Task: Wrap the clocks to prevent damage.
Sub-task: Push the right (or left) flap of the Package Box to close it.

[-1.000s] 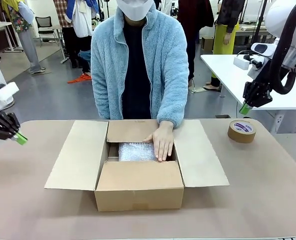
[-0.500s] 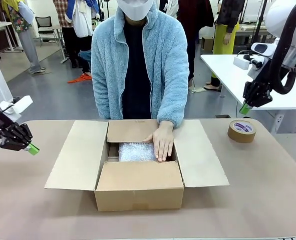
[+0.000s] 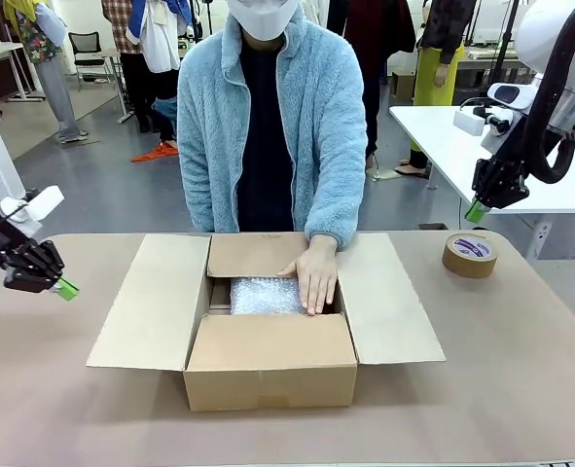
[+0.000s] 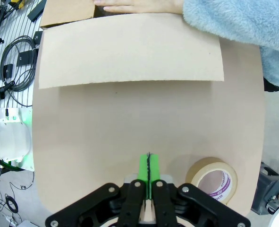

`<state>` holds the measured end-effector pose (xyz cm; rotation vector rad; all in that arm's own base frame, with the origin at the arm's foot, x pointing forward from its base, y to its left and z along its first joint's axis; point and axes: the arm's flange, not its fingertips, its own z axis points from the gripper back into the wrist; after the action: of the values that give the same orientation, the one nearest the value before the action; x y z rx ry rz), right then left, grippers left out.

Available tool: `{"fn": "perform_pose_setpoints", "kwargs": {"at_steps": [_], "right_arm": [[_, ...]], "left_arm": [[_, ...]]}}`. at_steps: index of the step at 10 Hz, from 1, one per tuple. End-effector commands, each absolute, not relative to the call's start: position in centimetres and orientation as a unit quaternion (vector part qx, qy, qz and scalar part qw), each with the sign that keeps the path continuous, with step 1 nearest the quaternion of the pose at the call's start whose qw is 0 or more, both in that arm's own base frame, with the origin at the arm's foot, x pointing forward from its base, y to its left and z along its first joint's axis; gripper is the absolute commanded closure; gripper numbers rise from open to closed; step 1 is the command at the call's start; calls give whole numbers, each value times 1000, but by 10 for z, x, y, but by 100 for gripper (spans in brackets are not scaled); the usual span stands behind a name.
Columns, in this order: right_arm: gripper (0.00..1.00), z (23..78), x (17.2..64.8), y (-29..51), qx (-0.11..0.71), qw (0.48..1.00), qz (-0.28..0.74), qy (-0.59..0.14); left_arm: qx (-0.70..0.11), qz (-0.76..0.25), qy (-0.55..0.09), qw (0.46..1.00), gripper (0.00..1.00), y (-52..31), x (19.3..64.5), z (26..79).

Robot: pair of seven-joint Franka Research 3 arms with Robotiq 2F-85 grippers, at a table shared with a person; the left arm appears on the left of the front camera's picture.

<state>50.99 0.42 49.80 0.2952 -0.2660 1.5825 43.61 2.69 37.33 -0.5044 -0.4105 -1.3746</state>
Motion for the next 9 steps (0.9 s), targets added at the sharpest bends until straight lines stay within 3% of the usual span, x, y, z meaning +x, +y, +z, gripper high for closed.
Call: {"fn": "perform_pose_setpoints", "kwargs": {"at_steps": [1, 6, 9], "right_arm": [[99, 497, 510, 3, 132, 684, 707, -119], [99, 497, 510, 3, 132, 684, 707, -119], [99, 497, 510, 3, 132, 684, 707, -119]], "left_arm": [[-228, -621, -227, 715, 100, -1, 452, 351], [-307, -615, -285, 668, 100, -48, 467, 346], [-349, -574, -383, 634, 100, -46, 466, 360]]}}
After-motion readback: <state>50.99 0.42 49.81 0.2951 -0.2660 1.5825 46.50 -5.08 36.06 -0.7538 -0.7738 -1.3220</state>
